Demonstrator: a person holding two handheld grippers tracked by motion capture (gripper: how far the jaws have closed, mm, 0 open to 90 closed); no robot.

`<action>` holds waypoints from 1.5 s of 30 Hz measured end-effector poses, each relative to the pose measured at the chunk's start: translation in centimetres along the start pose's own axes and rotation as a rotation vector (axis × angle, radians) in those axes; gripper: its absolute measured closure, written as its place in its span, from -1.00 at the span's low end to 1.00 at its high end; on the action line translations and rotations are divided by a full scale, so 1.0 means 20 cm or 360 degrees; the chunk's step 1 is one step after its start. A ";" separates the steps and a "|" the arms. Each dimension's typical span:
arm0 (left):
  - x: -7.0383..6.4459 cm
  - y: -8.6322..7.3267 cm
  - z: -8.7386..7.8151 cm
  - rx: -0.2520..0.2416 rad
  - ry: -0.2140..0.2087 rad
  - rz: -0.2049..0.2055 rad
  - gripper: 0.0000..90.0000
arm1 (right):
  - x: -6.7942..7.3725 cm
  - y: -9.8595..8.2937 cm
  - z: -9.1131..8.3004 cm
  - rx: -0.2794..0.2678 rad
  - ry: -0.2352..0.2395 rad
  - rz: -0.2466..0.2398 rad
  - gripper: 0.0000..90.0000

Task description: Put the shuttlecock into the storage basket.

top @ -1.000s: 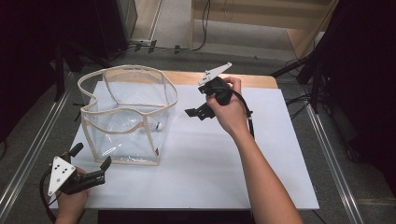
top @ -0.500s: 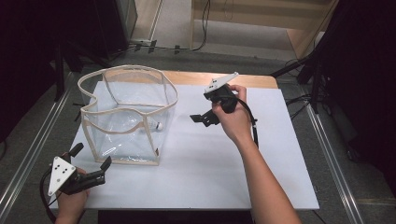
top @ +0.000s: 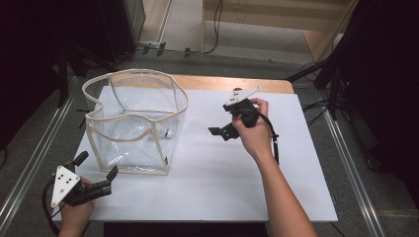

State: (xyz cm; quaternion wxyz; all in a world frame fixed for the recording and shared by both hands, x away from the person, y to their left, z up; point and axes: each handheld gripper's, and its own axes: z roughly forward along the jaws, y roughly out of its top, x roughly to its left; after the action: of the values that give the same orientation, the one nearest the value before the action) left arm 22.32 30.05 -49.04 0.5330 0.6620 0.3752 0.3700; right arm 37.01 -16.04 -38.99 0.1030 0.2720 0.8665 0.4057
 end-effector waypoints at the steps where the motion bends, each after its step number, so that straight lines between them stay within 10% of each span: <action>1: 0.00 0.00 0.00 -0.0002 0.0000 -0.0002 -1.00 | 0.00 -0.01 0.00 -0.0003 -0.0003 0.0009 -1.00; 45: 0.00 0.00 0.00 0.0005 0.0000 0.0002 -1.00 | -0.03 -0.42 -0.14 -0.0117 -0.0083 0.0187 -1.00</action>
State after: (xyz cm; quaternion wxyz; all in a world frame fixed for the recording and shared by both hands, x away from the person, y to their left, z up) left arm 22.31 30.01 -49.05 0.5318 0.6629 0.3754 0.3698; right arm 33.10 -22.48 -43.60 0.1115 0.3289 0.8306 0.4354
